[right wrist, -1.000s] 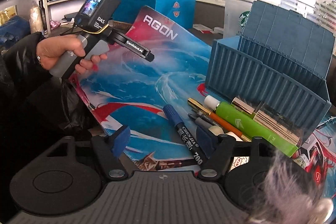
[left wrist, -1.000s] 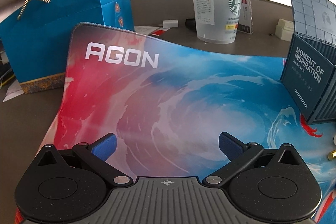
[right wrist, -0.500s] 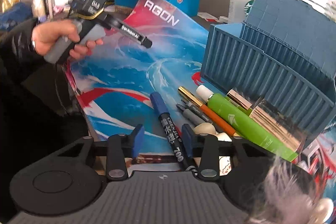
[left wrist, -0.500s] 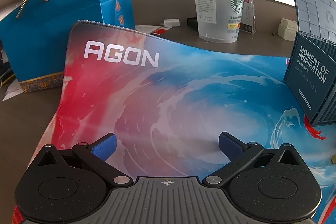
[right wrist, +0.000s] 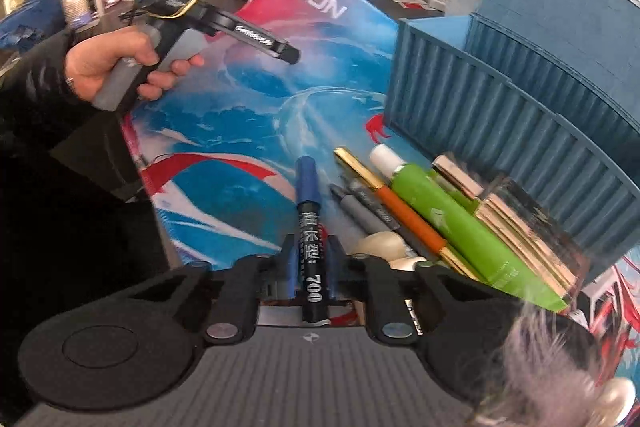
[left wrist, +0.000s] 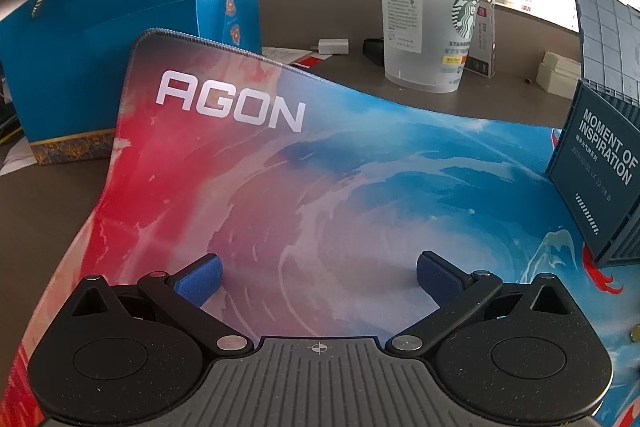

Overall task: Organize rigid objects
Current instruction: 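Move the right gripper to the blue marker and close on it, then lift the blue marker with the right gripper and carry it into the box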

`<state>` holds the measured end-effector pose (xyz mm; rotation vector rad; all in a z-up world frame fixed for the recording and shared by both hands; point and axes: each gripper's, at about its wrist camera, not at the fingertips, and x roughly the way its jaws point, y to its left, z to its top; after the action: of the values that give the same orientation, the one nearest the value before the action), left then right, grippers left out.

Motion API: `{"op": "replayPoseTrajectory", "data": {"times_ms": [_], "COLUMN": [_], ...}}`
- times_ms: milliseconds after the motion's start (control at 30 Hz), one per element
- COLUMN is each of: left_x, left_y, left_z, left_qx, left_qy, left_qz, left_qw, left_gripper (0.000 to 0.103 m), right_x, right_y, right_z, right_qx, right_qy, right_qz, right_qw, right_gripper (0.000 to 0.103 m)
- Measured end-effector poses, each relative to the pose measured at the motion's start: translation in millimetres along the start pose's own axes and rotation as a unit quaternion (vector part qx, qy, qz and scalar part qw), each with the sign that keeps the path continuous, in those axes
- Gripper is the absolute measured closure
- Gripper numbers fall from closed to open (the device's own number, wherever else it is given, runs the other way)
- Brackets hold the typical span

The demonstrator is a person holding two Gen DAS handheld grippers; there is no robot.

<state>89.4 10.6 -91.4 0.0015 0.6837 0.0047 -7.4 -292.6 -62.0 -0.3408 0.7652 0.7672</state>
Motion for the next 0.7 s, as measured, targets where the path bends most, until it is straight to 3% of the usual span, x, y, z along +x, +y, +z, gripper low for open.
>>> {"op": "replayPoseTrajectory", "data": {"times_ms": [700], "left_x": [8.7], "left_y": [-2.8], "left_z": [6.2], "left_qx": [-0.005], "left_qy": [-0.001], "left_qz": [0.009], "left_qw": [0.9999], "left_gripper": [0.0], "right_x": [-20.0], "right_y": [3.1], "right_z": [15.2], "right_qx": [-0.025], "right_qy": [-0.041], "right_qz": [-0.039], "right_qw": [0.998], "right_gripper": [0.091]}}
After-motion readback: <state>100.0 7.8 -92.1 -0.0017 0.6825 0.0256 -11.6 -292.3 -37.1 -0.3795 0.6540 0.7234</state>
